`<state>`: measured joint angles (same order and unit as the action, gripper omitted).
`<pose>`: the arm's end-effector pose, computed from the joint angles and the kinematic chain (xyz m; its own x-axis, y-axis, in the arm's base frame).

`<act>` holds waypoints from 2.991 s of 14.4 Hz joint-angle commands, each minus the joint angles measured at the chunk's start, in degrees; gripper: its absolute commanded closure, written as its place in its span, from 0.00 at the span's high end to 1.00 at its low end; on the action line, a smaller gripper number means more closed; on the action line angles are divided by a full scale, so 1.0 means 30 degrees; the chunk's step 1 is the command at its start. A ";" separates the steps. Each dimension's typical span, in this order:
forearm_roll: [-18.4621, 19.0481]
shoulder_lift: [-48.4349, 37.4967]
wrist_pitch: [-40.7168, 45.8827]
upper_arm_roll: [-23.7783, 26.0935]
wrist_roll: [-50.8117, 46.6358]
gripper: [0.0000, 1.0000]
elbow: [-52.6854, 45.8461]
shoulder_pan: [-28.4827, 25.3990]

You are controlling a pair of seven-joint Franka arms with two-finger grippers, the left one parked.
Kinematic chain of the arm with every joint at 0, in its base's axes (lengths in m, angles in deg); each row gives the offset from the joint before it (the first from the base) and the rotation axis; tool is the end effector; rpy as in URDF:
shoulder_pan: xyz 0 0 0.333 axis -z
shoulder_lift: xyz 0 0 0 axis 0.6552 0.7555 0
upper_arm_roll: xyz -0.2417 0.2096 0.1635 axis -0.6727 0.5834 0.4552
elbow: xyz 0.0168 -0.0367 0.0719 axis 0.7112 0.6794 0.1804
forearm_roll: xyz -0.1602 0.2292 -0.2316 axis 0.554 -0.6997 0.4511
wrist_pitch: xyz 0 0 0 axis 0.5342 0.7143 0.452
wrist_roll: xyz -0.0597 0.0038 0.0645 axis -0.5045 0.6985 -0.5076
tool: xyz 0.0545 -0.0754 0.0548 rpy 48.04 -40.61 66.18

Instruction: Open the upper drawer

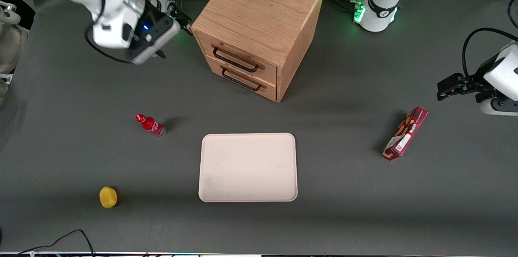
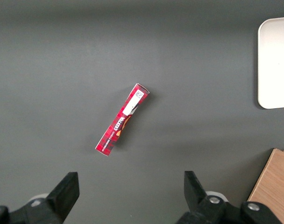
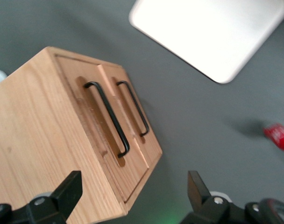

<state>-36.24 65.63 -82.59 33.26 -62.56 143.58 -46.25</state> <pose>0.4628 0.2661 0.6546 0.7946 0.6069 -0.0166 0.5698 -0.7550 -0.3246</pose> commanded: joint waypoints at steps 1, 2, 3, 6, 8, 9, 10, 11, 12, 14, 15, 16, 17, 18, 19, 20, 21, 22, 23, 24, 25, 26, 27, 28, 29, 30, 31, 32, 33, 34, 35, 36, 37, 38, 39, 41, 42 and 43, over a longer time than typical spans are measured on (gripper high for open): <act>-0.1874 0.1819 0.0077 0.0135 0.3735 1.00 -0.0920 0.0074; -0.2373 0.2288 -0.0039 0.0135 0.4996 1.00 -0.0804 0.0074; -0.2842 0.2583 -0.0243 0.0135 0.5617 1.00 -0.0629 0.0074; -0.2905 0.2646 -0.1820 0.1126 0.5682 1.00 0.1268 -0.0043; -0.2847 0.2528 -0.2877 0.1394 0.5712 1.00 0.2385 -0.0043; -0.2789 0.2498 -0.3433 0.1627 0.5712 1.00 0.2825 -0.0043; -0.2730 0.2469 -0.4106 0.1948 0.5712 1.00 0.3410 -0.0043; -0.2701 0.2469 -0.4809 0.2067 0.5712 1.00 0.4054 -0.0043; -0.2671 0.2411 -0.5599 0.2155 0.5741 1.00 0.4698 -0.0043; -0.2409 0.2410 -0.6511 0.2420 0.5741 1.00 0.5434 -0.0043; -0.2204 0.2410 -0.6747 0.2420 0.5741 1.00 0.5640 -0.0043; -0.2173 0.2439 -0.6923 0.2420 0.5770 1.00 0.5816 -0.0043; -0.2173 0.2440 -0.7215 0.2420 0.5770 1.00 0.6079 -0.0043; -0.2173 0.2440 -0.7624 0.2449 0.5770 1.00 0.6372 -0.0043; -0.2173 0.2411 -0.8092 0.2565 0.5770 1.00 0.6664 -0.0043; -0.2173 0.2410 -0.8445 0.2798 0.5770 1.00 0.6899 -0.0043; -0.2173 0.2439 -0.8941 0.2859 0.5770 1.00 0.7192 -0.0043; -0.2173 0.2440 -0.9382 0.2859 0.5770 1.00 0.7456 -0.0043; -0.2173 0.2440 -0.9560 0.2917 0.5770 1.00 0.7574 -0.0043; -0.2173 0.2440 -0.9562 0.2889 0.5770 1.00 0.7634 -0.0043; -0.2173 0.2469 -0.9562 0.2889 0.5770 1.00 0.7663 -0.0043; -0.2173 0.2527 -0.9591 0.2889 0.5770 1.00 0.7664 -0.0043; -0.2173 0.2556 -0.9794 0.2889 0.5770 1.00 0.7693 -0.0043; -0.2144 0.2615 -0.9970 0.2889 0.5770 1.00 0.7693 -0.0043; -0.1970 0.2702 -1.0088 0.2918 0.5770 1.00 0.7722 -0.0072; -0.1736 0.2819 -1.0321 0.2918 0.5770 1.00 0.7809 -0.0072; -0.1734 0.2878 -1.0381 0.2889 0.5770 1.00 0.7810 -0.0072; -0.1734 0.2937 -1.0382 0.2889 0.5770 1.00 0.7810 -0.0043; -0.1618 0.2996 -1.0382 0.2889 0.5770 1.00 0.7810 -0.0014; -0.1268 0.3083 -1.0382 0.2889 0.5770 1.00 0.7781 0.0015; -0.0975 0.3229 -1.0382 0.2889 0.5770 1.00 0.7723 0.0045; -0.0885 0.3434 -1.0382 0.2831 0.5770 1.00 0.7635 0.0161; -0.0652 0.3552 -1.0382 0.2685 0.5770 1.00 0.7547 0.0162; -0.0302 0.3756 -1.0353 0.2597 0.5770 1.00 0.7314 0.0191; -0.0124 0.3990 -1.0266 0.2538 0.5770 1.00 0.7022 0.0249; -0.0064 0.4429 -1.0177 0.2189 0.5712 1.00 0.6261 0.0250; -0.0006 0.4606 -1.0090 0.1837 0.5770 1.00 0.5851 0.0221; 0.0053 0.4782 -0.9857 0.1631 0.6176 1.00 0.5470 0.0221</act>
<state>-37.34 77.20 -113.02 39.27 -46.00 164.02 -45.72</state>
